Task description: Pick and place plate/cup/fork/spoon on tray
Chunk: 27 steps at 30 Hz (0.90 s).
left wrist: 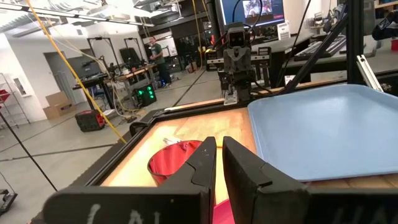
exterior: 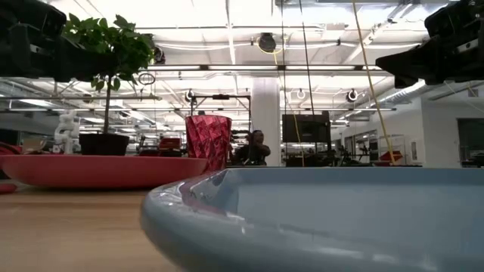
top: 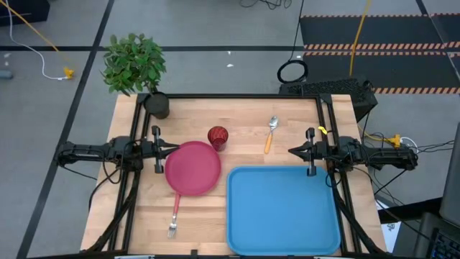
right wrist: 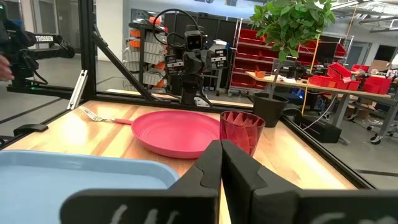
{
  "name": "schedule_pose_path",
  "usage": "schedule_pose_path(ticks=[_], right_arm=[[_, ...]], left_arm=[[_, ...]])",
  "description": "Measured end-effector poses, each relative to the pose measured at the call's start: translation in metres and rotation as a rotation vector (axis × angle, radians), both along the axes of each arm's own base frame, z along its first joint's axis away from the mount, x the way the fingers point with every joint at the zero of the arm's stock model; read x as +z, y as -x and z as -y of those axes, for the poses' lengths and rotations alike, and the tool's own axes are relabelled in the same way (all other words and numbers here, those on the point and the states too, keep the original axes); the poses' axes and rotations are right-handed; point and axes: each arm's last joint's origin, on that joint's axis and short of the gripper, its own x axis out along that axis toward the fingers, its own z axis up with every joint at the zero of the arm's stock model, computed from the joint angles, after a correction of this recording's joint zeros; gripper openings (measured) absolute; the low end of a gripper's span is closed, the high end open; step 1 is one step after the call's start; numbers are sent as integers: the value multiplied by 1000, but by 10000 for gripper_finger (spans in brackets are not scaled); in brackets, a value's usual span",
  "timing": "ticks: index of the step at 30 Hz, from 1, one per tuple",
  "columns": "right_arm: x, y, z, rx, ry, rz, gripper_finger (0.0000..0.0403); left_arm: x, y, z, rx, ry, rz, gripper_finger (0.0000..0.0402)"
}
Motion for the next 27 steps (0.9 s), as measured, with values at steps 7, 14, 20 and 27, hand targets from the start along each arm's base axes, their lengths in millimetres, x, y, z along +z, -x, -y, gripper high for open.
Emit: schedule_pose_path(ticks=[7,14,20,27], right_arm=[[0,0,0,0,0,0,0],[0,0,0,0,0,0,0],[0,0,0,0,0,0,0],[0,0,0,0,0,0,0]], left_arm=[[0,0,0,1,0,0,33],[0,0,0,0,1,0,33],[1,0,0,0,3,7,33],[1,0,0,-2,28,9,33]])
